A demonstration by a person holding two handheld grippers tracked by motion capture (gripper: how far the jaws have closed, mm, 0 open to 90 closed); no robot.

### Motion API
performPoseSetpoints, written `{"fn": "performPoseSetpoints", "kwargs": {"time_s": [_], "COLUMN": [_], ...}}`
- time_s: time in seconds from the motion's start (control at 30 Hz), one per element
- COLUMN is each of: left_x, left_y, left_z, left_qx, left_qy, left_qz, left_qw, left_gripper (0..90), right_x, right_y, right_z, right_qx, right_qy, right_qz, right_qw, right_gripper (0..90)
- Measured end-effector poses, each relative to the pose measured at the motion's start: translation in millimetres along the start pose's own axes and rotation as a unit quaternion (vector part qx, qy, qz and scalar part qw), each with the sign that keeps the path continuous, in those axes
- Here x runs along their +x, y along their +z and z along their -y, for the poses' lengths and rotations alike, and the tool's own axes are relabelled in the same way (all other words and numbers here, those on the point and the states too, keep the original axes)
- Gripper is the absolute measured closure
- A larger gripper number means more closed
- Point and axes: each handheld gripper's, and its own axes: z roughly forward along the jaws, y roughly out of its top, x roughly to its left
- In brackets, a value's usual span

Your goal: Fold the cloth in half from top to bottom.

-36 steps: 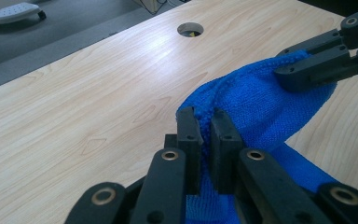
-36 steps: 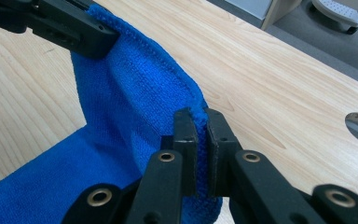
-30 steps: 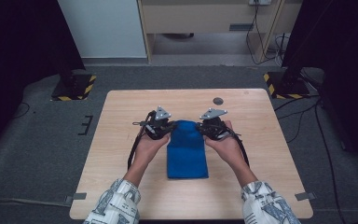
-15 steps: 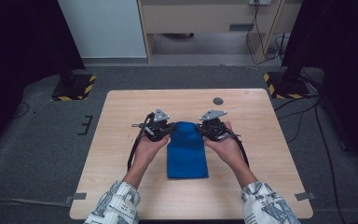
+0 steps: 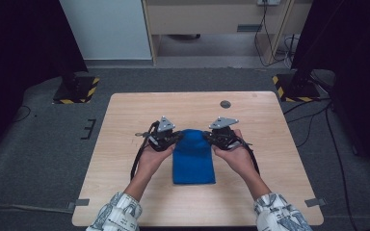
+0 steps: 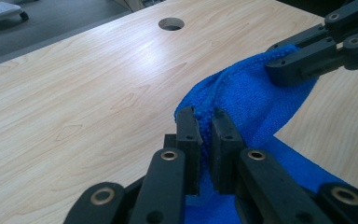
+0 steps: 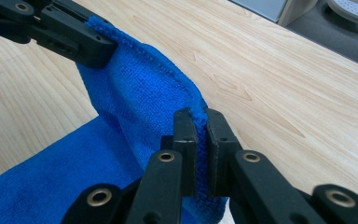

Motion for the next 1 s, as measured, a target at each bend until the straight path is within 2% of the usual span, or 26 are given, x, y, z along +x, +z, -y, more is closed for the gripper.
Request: {"fn": "performPoseSetpoints", "kwargs": {"time_s": [0.23, 0.47, 0.9, 1.0], "left_x": [-2.7, -7.5, -14.8, -16.1], "left_y": [-3.5, -7.9, -12.3, -12.2], "left_z": [6.6, 17.2, 28.4, 32.5], "left_qx": [-0.004, -0.008, -0.007, -0.008], "left_qy": [0.0, -0.002, 0.0, -0.007], "left_qz": [0.009, 0.02, 0.029, 0.032], "left_qw": [1.0, 0.9998, 0.9996, 0.9994], "left_gripper": [83.2, 82.6, 80.9, 80.3], "right_x": [7.9, 13.2, 20.8, 21.8], "right_y": [-3.8, -5.0, -6.2, -6.1], "right_z": [5.1, 12.2, 20.6, 23.7], "right_qx": [0.0, 0.005, 0.006, 0.004], "right_qy": [0.003, -0.008, -0.013, -0.011], "right_qz": [-0.004, -0.009, -0.015, -0.016], "right_qw": [1.0, 0.9999, 0.9998, 0.9998], "right_gripper": [84.8, 84.7, 84.6, 84.6]}}
